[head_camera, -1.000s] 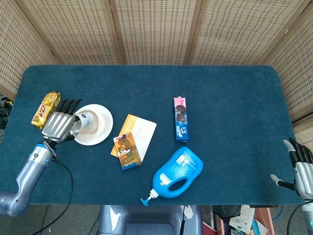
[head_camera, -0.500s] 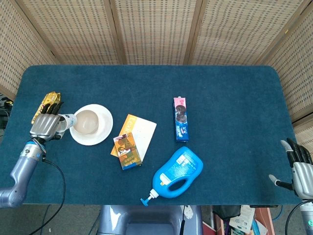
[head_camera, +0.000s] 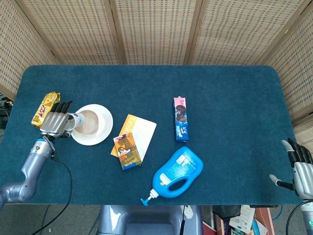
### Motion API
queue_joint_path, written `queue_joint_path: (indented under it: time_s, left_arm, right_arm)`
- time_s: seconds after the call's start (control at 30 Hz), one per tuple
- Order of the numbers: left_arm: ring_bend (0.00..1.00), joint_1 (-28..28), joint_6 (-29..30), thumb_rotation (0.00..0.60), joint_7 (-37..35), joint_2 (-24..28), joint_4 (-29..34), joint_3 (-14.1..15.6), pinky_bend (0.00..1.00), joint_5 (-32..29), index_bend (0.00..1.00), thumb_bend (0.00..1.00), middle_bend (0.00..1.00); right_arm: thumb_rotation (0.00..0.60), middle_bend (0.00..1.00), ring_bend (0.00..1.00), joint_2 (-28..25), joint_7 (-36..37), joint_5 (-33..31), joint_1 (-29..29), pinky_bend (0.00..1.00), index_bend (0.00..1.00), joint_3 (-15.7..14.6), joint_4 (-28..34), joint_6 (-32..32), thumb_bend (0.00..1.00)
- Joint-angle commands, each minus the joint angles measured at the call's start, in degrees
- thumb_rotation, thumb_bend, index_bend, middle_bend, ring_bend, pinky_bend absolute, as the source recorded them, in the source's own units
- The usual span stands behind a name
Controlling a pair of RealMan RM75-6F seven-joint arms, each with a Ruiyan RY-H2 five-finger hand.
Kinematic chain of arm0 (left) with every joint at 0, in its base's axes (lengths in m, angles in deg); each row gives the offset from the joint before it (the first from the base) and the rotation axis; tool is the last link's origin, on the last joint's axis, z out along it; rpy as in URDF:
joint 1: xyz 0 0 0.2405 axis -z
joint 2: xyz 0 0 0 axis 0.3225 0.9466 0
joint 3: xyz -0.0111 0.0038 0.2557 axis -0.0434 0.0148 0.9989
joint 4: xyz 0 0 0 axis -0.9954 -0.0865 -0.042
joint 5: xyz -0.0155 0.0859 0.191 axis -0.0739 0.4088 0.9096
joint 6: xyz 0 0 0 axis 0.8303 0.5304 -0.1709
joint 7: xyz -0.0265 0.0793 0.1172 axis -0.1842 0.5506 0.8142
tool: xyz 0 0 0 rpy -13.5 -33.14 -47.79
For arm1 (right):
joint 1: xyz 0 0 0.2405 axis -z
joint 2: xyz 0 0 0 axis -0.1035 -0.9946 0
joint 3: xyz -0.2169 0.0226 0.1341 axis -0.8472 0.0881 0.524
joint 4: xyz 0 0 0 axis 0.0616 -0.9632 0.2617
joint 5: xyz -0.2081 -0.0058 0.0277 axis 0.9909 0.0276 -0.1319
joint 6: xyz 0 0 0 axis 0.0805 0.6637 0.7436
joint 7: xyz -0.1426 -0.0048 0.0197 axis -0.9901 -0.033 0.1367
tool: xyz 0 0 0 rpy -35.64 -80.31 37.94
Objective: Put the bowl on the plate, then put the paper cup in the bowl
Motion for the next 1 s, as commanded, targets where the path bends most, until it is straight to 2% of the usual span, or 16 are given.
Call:
queue_joint_path:
  time_s: [0.03, 0.13, 0.27, 0.47, 0.73, 0.9, 1.0]
  left_arm:
    - [0.0, 1.4, -1.4, 0.6, 1.4, -2.0, -1.8, -0.1, 0.0, -1.8, 0.64, 0.41, 0.0]
    - [0.0, 2.1, -1.7, 0.6, 2.5, -3.3, -3.1, 0.1, 0.0, -3.1, 0.61, 0.4, 0.0]
    - [0.0, 2.6, -1.8, 0.6, 3.3, -4.4, -4.1, 0.2, 0.0, -4.5, 0.49, 0.28, 0.0]
    - [0.0, 2.8, -0.2, 0.6, 4.1, -5.9, -5.3, 0.5, 0.0, -4.7, 0.35, 0.18, 0.0]
    - [0.0, 1.9, 2.1, 0.6, 1.5, -4.3, -3.1, -0.7, 0.0, -3.4, 0.33, 0.17, 0.0]
    - [0.0, -0.8, 6.7, 0.6, -6.0, -0.2, 3.3, -3.0, 0.0, 1.1, 0.33, 0.17, 0.0]
    - [0.0, -2.4, 9.1, 0.6, -8.7, 2.1, 6.0, -3.1, 0.0, 4.4, 0.33, 0.17, 0.0]
  right_arm:
    - [0.6, 0.0, 0.0, 0.0, 0.3, -0.3, 0.1, 0.0, 0.0, 0.1, -0.2, 0.0, 0.14]
    - [0.6, 0.0, 0.0, 0.0, 0.5, -0.5, 0.1, 0.0, 0.0, 0.2, -0.4, -0.2, 0.14]
    - [0.6, 0.0, 0.0, 0.0, 0.3, -0.5, -0.1, 0.0, 0.0, 0.1, -0.4, -0.4, 0.14]
    - [0.6, 0.0, 0.0, 0.1, 0.2, -0.5, 0.0, 0.0, 0.0, 0.1, -0.3, -0.2, 0.14]
    - [0.6, 0.0, 0.0, 0.1, -0.1, -0.2, 0.0, 0.0, 0.0, 0.1, -0.1, -0.1, 0.14]
    - [0.6, 0.0, 0.0, 0.1, 0.1, -0.2, 0.1, 0.0, 0.0, 0.1, -0.2, 0.0, 0.14]
    - [0.6, 0.0, 0.0, 0.1, -0.1, 0.0, 0.0, 0.0, 0.0, 0.0, -0.1, 0.0, 0.14]
